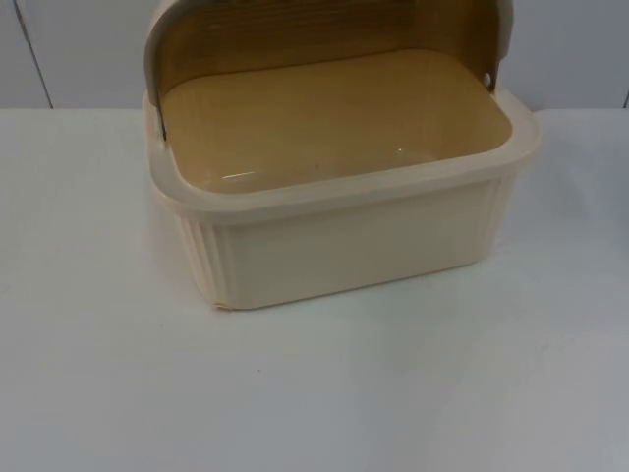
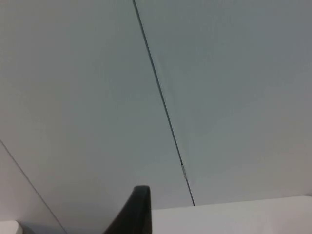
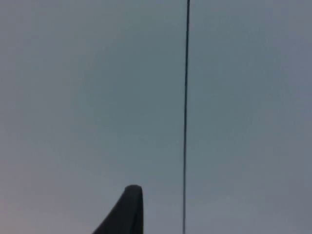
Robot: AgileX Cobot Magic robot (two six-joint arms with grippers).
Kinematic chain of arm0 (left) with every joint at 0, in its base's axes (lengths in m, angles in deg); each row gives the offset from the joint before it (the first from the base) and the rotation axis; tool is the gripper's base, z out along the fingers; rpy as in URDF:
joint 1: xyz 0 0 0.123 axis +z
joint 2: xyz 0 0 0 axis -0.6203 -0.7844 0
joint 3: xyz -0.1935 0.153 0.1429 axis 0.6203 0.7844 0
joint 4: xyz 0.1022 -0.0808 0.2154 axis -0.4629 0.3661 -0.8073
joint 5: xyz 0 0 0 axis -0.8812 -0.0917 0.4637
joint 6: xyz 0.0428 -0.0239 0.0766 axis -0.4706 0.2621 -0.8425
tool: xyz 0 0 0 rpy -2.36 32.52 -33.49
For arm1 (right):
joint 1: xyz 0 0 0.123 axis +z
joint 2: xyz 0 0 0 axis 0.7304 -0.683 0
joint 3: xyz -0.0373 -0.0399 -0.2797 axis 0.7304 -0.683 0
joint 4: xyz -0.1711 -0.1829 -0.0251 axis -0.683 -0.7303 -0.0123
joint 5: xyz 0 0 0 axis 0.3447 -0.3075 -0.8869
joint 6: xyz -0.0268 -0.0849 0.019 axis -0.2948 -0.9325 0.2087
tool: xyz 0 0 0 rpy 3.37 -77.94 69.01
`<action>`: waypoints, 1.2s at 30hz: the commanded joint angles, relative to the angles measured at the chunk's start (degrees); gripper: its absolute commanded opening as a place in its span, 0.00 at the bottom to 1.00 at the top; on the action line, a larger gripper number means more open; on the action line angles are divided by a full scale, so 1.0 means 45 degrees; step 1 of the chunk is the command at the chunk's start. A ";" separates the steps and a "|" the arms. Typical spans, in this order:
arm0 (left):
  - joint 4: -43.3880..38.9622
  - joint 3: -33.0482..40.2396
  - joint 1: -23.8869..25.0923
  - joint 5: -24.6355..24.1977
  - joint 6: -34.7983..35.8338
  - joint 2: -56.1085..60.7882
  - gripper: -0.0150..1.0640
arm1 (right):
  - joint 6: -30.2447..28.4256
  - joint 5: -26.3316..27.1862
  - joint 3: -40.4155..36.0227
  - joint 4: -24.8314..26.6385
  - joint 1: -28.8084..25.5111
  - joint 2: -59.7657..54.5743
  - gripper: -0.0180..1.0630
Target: Open the box lid with the left hand, place the block into the box with the right hand, then close the box lid with the left hand.
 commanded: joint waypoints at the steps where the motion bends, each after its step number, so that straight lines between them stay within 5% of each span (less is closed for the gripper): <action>1: 0.0205 -0.0025 -0.0108 0.0288 0.0053 0.0056 0.99 | 0.0350 0.0809 -0.0554 -0.0087 -0.0033 0.0043 0.99; 6: 0.0232 -0.0025 -0.0108 0.0289 0.0053 0.0056 0.99 | 0.0874 0.1634 -0.1570 -0.0087 -0.0033 -0.0426 0.99; 11: 0.0255 -0.0025 -0.0108 0.0289 0.0053 0.0056 0.99 | 0.0429 -0.0341 -0.1067 -0.0087 0.0326 -0.1271 0.99; 16: 0.0389 -0.0025 -0.0108 0.0289 0.0053 0.0056 0.99 | -0.0525 -0.3823 0.1321 -0.0087 0.0955 -0.1951 0.99; 23: 0.0477 -0.0025 -0.0108 0.0171 0.0053 0.0056 0.99 | -0.1239 -0.6691 0.3254 0.0147 0.0974 -0.1834 0.99; 28: 0.0583 -0.0025 -0.0108 0.0171 0.0053 0.0056 0.99 | -0.3139 -0.6237 0.2885 0.2851 0.0974 -0.1142 0.99; 36: 0.1630 -0.0025 -0.0108 0.0481 -0.0469 -0.0685 0.99 | -0.3841 -0.6202 0.2807 0.3904 0.0974 -0.1043 0.99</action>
